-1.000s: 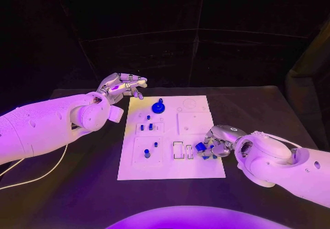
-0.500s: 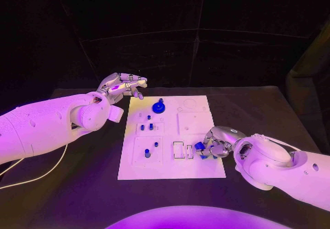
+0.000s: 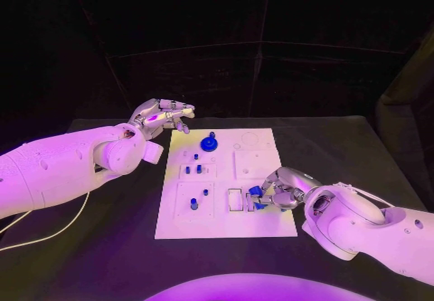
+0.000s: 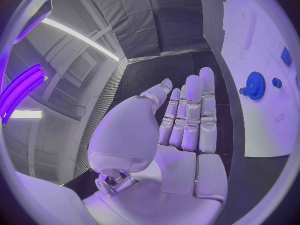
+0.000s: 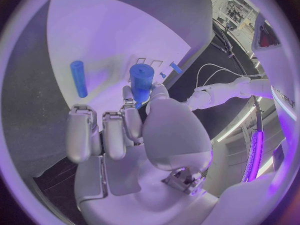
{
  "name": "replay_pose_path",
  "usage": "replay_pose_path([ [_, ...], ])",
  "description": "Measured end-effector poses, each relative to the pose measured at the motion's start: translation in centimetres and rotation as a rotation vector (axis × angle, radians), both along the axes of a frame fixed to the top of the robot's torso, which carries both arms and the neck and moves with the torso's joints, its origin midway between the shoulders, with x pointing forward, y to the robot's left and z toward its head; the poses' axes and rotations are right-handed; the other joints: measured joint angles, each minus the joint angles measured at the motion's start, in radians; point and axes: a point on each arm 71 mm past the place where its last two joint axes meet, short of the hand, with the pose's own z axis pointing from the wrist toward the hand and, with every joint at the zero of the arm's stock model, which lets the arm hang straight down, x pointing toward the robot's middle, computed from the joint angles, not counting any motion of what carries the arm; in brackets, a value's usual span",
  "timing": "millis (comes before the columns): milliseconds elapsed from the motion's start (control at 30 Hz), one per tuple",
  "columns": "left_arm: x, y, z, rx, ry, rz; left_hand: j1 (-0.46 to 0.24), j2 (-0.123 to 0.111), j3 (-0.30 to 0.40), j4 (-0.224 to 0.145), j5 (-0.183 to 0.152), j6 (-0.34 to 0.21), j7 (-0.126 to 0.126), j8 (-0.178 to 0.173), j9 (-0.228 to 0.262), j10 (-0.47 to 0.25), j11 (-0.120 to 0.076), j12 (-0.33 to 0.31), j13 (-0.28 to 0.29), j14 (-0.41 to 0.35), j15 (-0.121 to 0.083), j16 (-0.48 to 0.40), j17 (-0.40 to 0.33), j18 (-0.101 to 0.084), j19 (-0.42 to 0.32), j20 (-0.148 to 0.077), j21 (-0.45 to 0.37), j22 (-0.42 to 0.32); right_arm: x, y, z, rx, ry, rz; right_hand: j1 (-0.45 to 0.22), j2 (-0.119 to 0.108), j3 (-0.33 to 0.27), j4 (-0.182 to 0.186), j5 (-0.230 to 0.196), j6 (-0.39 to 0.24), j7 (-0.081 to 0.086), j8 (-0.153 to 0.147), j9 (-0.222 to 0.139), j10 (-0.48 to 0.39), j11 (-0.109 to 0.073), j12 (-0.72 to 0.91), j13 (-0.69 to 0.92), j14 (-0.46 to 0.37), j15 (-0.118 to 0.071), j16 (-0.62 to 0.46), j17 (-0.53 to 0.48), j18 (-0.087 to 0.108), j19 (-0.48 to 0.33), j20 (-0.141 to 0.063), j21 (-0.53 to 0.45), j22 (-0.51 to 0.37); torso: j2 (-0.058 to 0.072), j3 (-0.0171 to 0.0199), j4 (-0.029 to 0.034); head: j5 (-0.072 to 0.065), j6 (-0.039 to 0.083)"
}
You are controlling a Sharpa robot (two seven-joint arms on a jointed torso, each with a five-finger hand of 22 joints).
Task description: Assemble the parts on the task board
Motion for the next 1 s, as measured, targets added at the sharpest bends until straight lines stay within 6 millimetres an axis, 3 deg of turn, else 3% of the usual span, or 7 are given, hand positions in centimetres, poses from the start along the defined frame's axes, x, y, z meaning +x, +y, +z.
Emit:
replay_pose_path([
  [333,0.0,-0.2,0.0,-0.002,0.001,-0.005,0.004,0.004,0.000,0.000,0.000,-0.007,0.000,0.000,0.000,-0.007,0.000,0.000,0.000,-0.007,0.000,0.000,-0.001,0.000,0.000,0.000,0.000,0.000,0.2,2.2,-0.2,0.046,0.022,0.013,-0.004,0.007,-0.012,0.003,0.003,0.002,0.001,0.007,0.000,0.000,0.000,0.000,0.001,0.000,0.000,0.000,0.000,0.000,0.000,0.000,0.000,0.000,0.002,0.0007,0.0011,0.015,0.004],
  [467,0.0,-0.2,0.0,-0.002,0.002,-0.007,0.004,0.004,0.000,0.000,0.000,-0.007,0.000,0.000,0.000,-0.007,0.000,0.000,0.000,-0.007,0.000,0.000,-0.001,0.000,0.000,0.000,0.000,0.000,0.4,2.7,-0.5,0.042,0.039,0.016,-0.015,0.017,-0.021,0.004,-0.011,0.007,-0.001,0.012,0.005,0.000,0.000,0.001,-0.002,0.000,0.000,0.000,0.000,0.000,0.004,-0.004,0.000,0.000,0.002,0.0006,0.0011,0.019,0.001],
  [667,-0.1,-0.3,0.0,-0.003,0.002,-0.009,0.004,0.004,0.000,0.000,0.000,-0.007,0.000,0.000,0.000,-0.007,0.000,0.000,-0.001,-0.007,0.000,0.000,-0.001,0.000,0.000,0.000,-0.004,-0.001,0.5,3.7,-0.7,0.032,0.057,0.021,-0.045,0.014,-0.042,0.003,-0.044,0.020,-0.013,0.024,0.015,0.005,-0.005,-0.009,-0.009,0.004,-0.004,0.000,0.000,0.000,0.000,-0.008,0.000,0.000,0.002,0.0006,0.0004,0.023,-0.001],
  [733,-0.1,-0.3,0.0,-0.003,0.002,-0.009,0.004,0.004,0.000,0.000,0.000,-0.007,0.000,0.000,0.000,-0.007,0.000,0.000,-0.001,-0.007,0.000,0.000,-0.001,0.000,0.000,0.000,-0.004,-0.001,0.6,3.8,-0.8,0.026,0.060,0.018,-0.088,0.016,-0.067,0.000,-0.121,0.025,-0.018,0.032,0.022,0.005,-0.010,-0.022,-0.014,0.000,-0.007,0.000,0.000,0.000,0.000,-0.008,0.000,0.000,0.002,0.0005,0.0002,0.024,-0.001],
  [800,-0.1,-0.3,0.0,-0.003,0.002,-0.009,0.004,0.004,0.000,0.000,0.000,-0.007,0.000,0.000,0.000,-0.007,0.000,0.001,-0.001,-0.007,0.000,0.000,-0.001,0.000,0.000,0.000,-0.004,-0.001,0.7,3.9,-0.9,0.020,0.061,0.014,-0.131,0.007,-0.089,-0.004,-0.216,0.014,-0.012,0.035,0.021,-0.004,-0.010,-0.045,-0.028,0.000,-0.007,-0.002,0.000,0.000,0.000,-0.008,-0.004,0.000,0.002,0.0003,0.0001,0.024,-0.001],
  [900,-0.1,-0.2,0.0,-0.003,0.003,-0.009,0.004,0.004,0.000,0.000,0.000,-0.007,0.000,0.000,0.000,-0.007,0.000,0.004,-0.001,-0.007,0.000,0.000,-0.002,0.000,0.000,0.000,-0.004,-0.001,0.9,3.8,-1.0,0.009,0.057,0.002,-0.194,-0.052,-0.080,0.011,-0.330,-0.019,-0.001,0.028,0.021,-0.030,0.001,-0.095,-0.063,0.000,-0.007,-0.007,0.000,0.000,0.000,-0.008,-0.012,-0.006,0.001,0.0003,-0.0006,0.025,-0.001],
  [1000,-0.1,-0.2,0.0,-0.003,0.003,-0.009,0.004,0.004,0.000,0.000,0.000,-0.007,0.000,0.000,0.000,-0.007,0.000,0.004,-0.001,-0.007,0.000,0.000,-0.002,0.000,0.000,0.000,-0.004,-0.001,1.1,3.6,-1.1,-0.001,0.052,-0.010,-0.263,-0.121,-0.019,0.011,-0.374,-0.037,0.006,0.028,0.021,-0.052,0.006,-0.141,-0.096,0.000,-0.007,-0.007,0.000,0.000,0.000,-0.008,-0.018,-0.014,0.001,0.0003,-0.0011,0.026,-0.002],
])
